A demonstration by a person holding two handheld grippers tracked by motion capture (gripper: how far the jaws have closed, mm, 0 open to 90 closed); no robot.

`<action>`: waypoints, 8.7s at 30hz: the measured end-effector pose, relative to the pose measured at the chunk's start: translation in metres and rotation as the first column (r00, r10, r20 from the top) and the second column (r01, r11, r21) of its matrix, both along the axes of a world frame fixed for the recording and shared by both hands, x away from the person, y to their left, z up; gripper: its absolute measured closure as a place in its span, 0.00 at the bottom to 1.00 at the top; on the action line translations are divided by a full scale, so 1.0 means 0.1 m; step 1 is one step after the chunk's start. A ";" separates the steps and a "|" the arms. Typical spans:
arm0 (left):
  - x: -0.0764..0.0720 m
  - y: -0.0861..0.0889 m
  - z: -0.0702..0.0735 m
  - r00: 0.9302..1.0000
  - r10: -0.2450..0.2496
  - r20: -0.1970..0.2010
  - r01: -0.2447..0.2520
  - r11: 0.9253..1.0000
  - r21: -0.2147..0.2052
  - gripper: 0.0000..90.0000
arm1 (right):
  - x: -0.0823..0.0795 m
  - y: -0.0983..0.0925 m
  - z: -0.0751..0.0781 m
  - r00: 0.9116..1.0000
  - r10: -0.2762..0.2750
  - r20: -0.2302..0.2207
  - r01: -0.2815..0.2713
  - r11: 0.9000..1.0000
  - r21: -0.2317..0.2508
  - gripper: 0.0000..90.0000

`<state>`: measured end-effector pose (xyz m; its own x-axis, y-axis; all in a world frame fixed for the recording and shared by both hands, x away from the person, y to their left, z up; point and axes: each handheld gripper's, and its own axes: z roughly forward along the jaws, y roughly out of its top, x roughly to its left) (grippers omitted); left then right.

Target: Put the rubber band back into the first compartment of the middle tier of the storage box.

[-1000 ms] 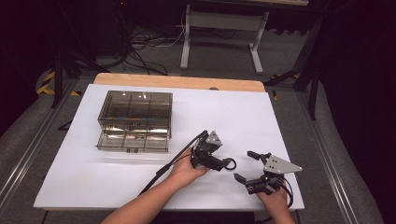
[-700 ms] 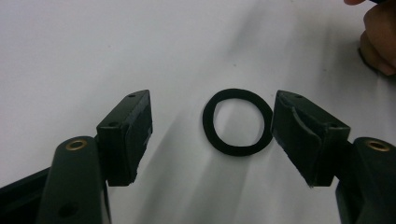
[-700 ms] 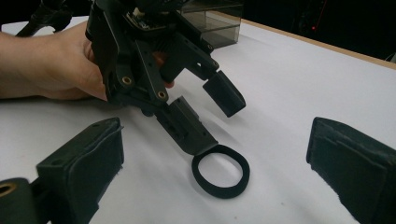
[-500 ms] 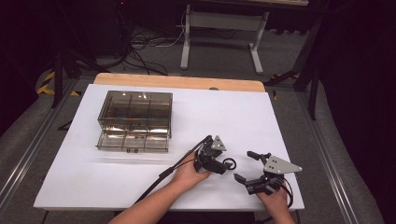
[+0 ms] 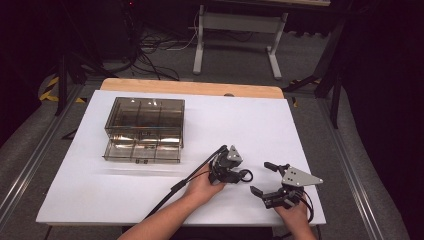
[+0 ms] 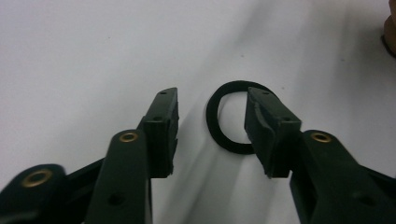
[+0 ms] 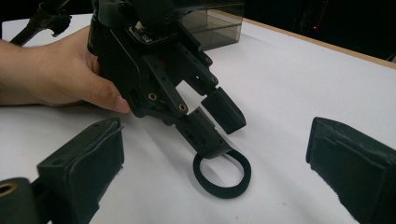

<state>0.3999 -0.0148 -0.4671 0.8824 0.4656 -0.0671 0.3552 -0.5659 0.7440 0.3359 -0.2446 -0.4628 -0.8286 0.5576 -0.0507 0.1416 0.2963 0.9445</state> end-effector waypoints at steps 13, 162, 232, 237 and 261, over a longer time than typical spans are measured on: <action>-0.07 -0.07 0.00 0.999 -0.007 0.050 0.003 0.997 0.074 0.96 | 0.00 0.00 0.00 1.000 0.003 0.002 -0.003 1.000 -0.006 0.06; -0.45 2.75 1.05 0.888 0.446 0.113 -0.455 0.888 0.071 0.96 | 0.00 0.02 -0.01 1.000 0.011 0.000 -0.011 1.000 -0.001 0.06; -0.20 3.26 0.77 0.807 0.586 0.065 -0.588 0.791 0.170 0.96 | 0.00 0.02 -0.01 1.000 0.006 0.002 -0.006 1.000 -0.012 0.06; -0.18 3.27 0.74 0.806 0.589 0.060 -0.590 0.788 0.176 0.96 | 0.00 0.02 -0.01 1.000 0.006 0.002 -0.006 1.000 -0.012 0.06; -0.12 3.27 0.63 0.806 0.590 0.046 -0.585 0.783 0.212 0.96 | 0.00 0.02 -0.01 1.000 0.004 -0.001 -0.004 1.000 -0.004 0.06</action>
